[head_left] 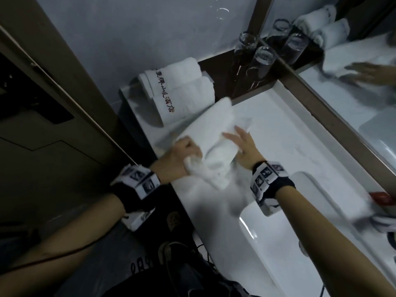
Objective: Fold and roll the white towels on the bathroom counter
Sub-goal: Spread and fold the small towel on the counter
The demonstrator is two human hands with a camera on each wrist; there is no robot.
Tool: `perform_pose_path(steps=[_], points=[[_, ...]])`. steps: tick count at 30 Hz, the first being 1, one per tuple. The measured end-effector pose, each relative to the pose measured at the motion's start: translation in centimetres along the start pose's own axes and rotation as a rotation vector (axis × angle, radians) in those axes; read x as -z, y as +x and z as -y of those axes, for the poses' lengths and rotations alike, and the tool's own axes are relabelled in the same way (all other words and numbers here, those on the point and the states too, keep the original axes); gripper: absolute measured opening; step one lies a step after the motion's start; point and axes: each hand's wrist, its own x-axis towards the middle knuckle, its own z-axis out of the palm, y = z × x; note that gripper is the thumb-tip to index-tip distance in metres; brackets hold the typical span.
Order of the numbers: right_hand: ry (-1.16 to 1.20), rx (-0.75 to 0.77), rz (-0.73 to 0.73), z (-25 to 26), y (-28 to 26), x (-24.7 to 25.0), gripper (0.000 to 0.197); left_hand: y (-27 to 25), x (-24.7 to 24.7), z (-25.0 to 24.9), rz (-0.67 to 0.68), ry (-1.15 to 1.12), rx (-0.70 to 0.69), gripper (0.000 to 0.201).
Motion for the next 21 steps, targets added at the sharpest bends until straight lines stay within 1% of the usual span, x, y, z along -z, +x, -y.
perform_pose_path(steps=[2,3,4,5,7,9,10,11,12,13,14,16,18,19,20,21], points=[[-0.176,-0.110,0.149,-1.1,-1.3,-2.0,0.073,-2.7,-2.8,1.9,0.176,-0.024,0.166,0.017],[-0.206,-0.156,0.192,-1.3,-1.9,-2.6,0.080,-3.9,-3.9,2.9,0.223,-0.009,0.203,0.018],[-0.211,-0.186,0.198,-1.4,-2.2,-2.9,0.084,-4.9,-4.8,3.5,0.241,0.032,0.241,0.018],[-0.208,-0.207,0.178,-1.4,-2.5,-3.1,0.084,-5.6,-5.5,3.9,0.242,0.084,0.267,0.020],[-0.196,-0.209,0.096,-0.9,-2.9,-3.2,0.074,-6.3,-6.0,4.1,0.248,0.144,0.287,0.026],[-0.130,-0.140,-0.035,0.0,-3.5,-3.3,0.061,-6.3,-5.9,4.2,0.277,0.173,0.295,0.029],[-0.060,-0.091,-0.092,0.6,-3.9,-3.5,0.052,-6.1,-5.7,4.2,0.298,0.187,0.328,0.030],[0.022,-0.047,-0.112,1.2,-4.5,-3.8,0.041,-6.0,-5.4,4.2,0.315,0.204,0.362,0.032],[0.097,-0.012,-0.090,1.8,-5.2,-4.2,0.031,-5.8,-5.1,4.0,0.333,0.210,0.392,0.035],[0.161,0.014,-0.034,2.5,-6.0,-4.5,0.027,-5.5,-4.8,3.8,0.330,0.201,0.400,0.038],[0.210,0.033,0.038,3.2,-6.7,-4.7,0.027,-5.3,-4.5,3.4,0.294,0.166,0.390,0.041],[0.262,0.081,0.166,4.3,-7.6,-4.7,0.037,-5.1,-4.1,2.4,0.171,0.019,0.371,0.044],[0.311,0.145,0.243,5.4,-8.1,-4.6,0.048,-4.6,-4.2,1.1,0.101,-0.138,0.415,0.038],[0.347,0.175,0.250,5.8,-8.2,-4.6,0.052,-4.2,-4.3,0.4,0.079,-0.186,0.449,0.035],[0.390,0.194,0.226,6.0,-8.3,-4.6,0.055,-3.8,-4.4,-0.1,0.057,-0.215,0.468,0.035],[0.431,0.189,0.172,6.1,-8.4,-4.6,0.054,-3.4,-4.5,-0.4,0.033,-0.238,0.470,0.033]])
